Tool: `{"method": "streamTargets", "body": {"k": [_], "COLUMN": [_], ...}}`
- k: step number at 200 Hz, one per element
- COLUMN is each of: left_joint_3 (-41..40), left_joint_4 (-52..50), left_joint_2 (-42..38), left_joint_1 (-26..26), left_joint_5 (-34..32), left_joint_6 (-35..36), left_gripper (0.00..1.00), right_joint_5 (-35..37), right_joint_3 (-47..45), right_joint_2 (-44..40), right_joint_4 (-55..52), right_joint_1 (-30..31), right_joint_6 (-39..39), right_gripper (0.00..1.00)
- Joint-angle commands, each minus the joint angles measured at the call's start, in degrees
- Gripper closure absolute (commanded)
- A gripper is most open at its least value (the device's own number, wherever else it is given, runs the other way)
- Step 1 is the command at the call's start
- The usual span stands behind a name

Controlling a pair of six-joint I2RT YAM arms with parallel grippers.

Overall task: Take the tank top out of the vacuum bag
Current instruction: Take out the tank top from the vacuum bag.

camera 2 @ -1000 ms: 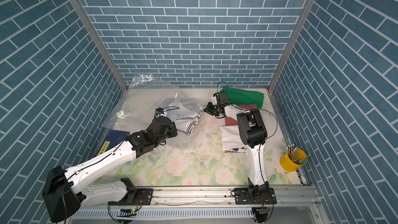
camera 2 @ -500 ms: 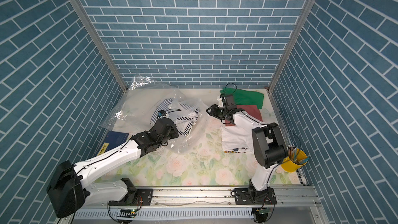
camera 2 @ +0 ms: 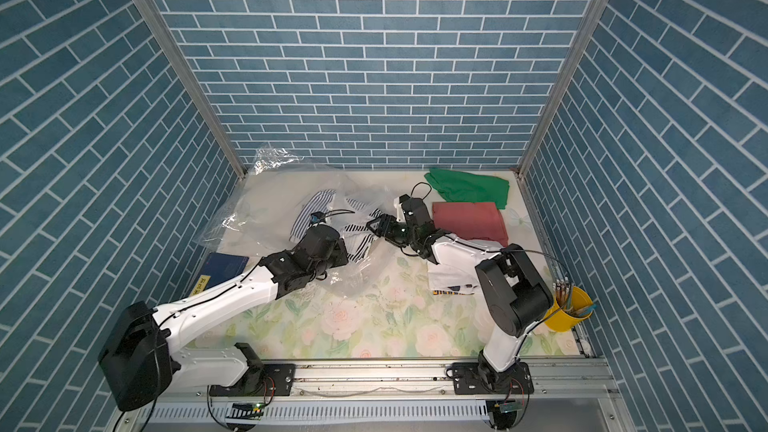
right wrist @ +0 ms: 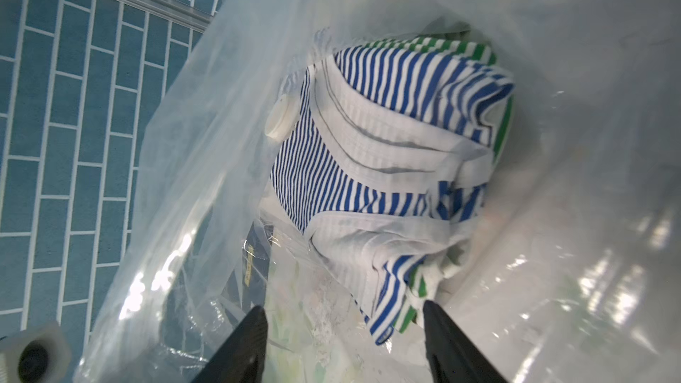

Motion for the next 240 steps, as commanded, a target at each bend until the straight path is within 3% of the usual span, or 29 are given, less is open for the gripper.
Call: {"method": "streamTargets", "body": {"k": [1, 98, 240], "left_joint_3": [1.76, 1.28, 1.28], "left_joint_4": [-1.12, -0.25, 0.29], "left_joint_2": [0.3, 0.47, 0.64], "left_joint_1": [0.31, 0.29, 0.31], "left_joint_5": [-1.27, -1.37, -1.69], "left_joint_6": [1.32, 1.23, 2.05], "left_gripper": [1.0, 1.0, 1.0], "right_joint_5": [-0.18, -1.16, -4.35], "right_joint_3": [1.32, 2.77, 5.32], "right_joint_2": [1.93, 7.65, 15.76], "right_joint_4": [4.66, 5.72, 9.49], "right_joint_1": [0.22, 0.69, 0.97], "right_joint_6": [3.98, 6.81, 9.33], "right_gripper": [0.35, 0.43, 0.43]}}
